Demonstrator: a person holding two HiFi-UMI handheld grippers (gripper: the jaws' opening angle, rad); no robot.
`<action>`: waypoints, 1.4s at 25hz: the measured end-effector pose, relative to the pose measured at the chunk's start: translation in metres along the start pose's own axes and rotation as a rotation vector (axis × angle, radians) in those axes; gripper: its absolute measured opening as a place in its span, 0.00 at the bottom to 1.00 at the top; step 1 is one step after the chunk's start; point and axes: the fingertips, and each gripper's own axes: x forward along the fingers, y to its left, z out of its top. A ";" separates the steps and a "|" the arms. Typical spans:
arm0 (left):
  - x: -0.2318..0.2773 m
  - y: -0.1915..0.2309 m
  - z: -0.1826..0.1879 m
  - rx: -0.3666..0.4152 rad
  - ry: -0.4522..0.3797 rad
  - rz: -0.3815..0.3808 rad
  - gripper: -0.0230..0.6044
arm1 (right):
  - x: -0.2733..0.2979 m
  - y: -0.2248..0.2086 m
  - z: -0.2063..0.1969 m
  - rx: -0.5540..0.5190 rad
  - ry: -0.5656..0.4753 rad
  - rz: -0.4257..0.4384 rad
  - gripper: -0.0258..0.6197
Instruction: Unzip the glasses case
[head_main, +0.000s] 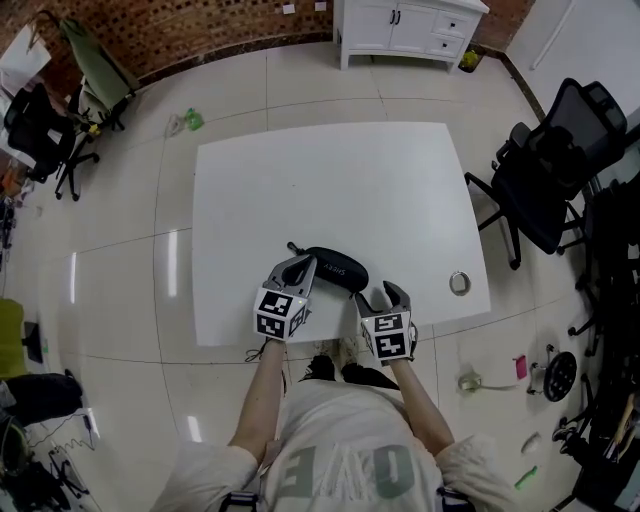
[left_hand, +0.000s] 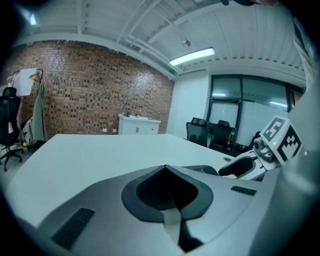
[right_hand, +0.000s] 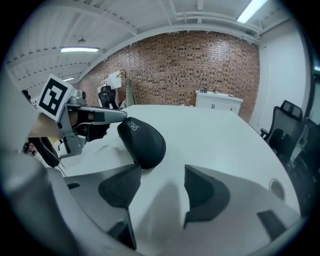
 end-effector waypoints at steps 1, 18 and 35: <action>-0.002 0.000 -0.001 -0.001 0.000 0.006 0.04 | 0.002 -0.004 0.003 -0.003 -0.006 -0.009 0.45; 0.016 0.010 0.005 -0.074 0.030 0.025 0.04 | 0.028 0.003 0.109 0.095 -0.190 0.153 0.36; -0.006 -0.005 -0.005 -0.130 0.026 0.015 0.04 | 0.048 0.043 0.106 -0.199 -0.133 0.271 0.04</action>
